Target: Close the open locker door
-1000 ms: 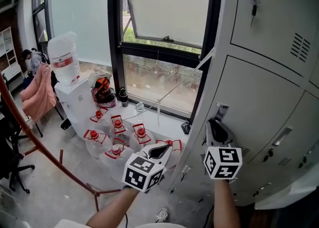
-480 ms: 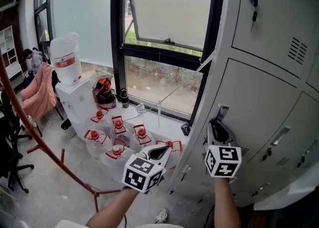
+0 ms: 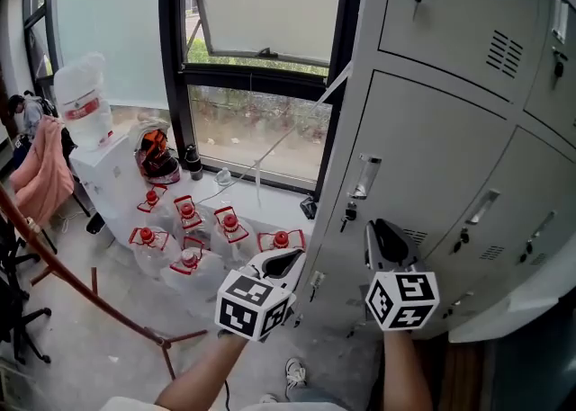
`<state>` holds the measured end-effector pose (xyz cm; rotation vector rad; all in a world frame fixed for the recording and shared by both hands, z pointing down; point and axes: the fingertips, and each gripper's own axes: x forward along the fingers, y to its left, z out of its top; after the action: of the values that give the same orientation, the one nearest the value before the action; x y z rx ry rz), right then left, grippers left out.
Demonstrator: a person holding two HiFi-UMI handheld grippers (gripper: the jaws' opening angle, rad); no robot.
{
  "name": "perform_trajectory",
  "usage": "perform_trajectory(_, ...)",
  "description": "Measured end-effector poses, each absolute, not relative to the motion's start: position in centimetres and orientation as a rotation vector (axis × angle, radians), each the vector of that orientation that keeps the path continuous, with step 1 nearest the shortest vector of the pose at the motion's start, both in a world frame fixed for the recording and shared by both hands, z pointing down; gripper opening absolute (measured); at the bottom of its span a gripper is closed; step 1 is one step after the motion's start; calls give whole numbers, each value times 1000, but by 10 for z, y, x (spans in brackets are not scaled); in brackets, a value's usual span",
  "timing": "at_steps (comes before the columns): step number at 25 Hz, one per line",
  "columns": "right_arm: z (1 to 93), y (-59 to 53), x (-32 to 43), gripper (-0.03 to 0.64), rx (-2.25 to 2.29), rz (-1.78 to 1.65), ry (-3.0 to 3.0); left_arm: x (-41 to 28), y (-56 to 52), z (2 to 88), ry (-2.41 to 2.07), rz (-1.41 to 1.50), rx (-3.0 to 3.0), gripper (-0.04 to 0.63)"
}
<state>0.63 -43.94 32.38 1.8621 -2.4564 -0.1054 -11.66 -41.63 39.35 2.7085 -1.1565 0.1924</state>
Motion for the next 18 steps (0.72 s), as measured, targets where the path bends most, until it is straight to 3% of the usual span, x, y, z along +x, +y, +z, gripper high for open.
perform_trajectory(18,339,-360,73,15,1867,-75,-2392,-15,-377,375,-1046,169,2779,8)
